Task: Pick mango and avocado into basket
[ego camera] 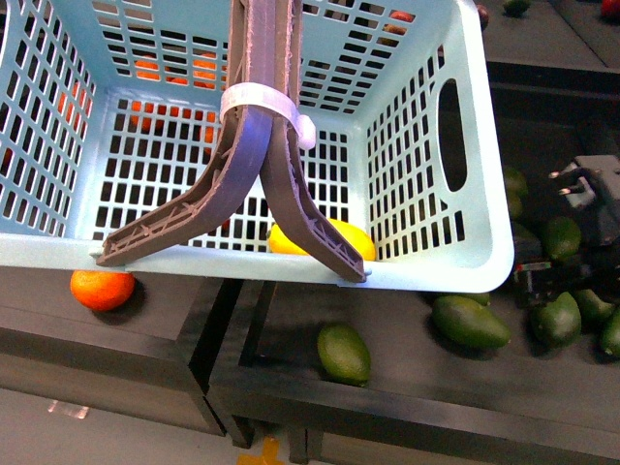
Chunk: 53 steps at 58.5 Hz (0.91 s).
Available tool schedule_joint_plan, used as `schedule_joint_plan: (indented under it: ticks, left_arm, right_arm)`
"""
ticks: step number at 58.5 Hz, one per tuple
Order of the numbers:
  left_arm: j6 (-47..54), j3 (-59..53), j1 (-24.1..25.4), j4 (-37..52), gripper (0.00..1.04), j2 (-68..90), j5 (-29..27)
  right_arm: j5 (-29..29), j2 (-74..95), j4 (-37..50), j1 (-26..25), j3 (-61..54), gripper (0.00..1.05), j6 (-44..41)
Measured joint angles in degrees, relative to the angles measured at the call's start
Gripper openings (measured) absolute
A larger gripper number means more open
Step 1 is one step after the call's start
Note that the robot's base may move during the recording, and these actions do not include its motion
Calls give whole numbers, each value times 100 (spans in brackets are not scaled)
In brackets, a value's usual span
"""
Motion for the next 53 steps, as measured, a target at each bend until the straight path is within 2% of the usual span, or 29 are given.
schedule_joint_plan:
  ticks: [24,53]
  left_arm:
    - [4,0,2,0,6,0,-11]
    - [2,0,-2,0,6,0,-4]
  right_arm:
    - [280,1211,175,367,662,97,-9]
    - [673,1871,634,315,920,97,105]
